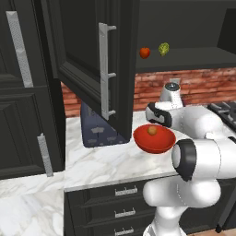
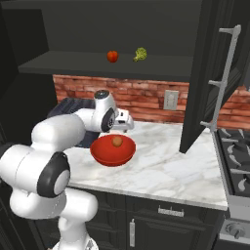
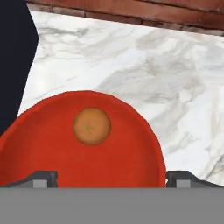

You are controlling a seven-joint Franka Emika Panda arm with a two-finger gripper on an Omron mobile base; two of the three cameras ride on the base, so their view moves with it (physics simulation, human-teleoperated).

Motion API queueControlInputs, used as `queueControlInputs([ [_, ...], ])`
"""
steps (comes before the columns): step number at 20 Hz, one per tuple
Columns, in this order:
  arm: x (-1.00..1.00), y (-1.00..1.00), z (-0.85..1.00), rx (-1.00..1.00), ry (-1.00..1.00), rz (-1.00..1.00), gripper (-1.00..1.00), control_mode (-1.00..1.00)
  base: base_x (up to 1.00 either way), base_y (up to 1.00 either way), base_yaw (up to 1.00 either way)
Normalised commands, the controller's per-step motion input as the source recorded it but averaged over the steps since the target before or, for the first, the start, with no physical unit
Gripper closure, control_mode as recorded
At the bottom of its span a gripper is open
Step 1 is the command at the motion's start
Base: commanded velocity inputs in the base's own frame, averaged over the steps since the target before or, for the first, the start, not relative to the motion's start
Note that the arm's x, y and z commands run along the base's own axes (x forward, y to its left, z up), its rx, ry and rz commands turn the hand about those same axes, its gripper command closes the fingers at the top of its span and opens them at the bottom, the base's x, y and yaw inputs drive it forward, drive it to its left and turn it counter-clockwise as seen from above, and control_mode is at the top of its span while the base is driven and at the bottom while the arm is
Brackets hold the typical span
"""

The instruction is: Open the cabinet. Pick the apple and tangerine from the cabinet and place them into the bowl. Then close the cabinet.

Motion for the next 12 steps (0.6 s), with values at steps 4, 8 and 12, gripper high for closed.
queueControlInputs([
  [4, -0.82, 0.0, 1.0, 0.0, 0.0, -0.18, -1.0, -1.0, 0.0, 0.0, 0.0],
  [8, -0.88, 0.0, 1.0, 0.0, 0.0, -0.13, -1.0, -1.0, 0.0, 0.0, 0.0],
  [12, -0.77, 0.0, 1.0, 0.0, -0.04, -0.07, -1.0, -1.0, 0.0, 0.0, 0.0],
])
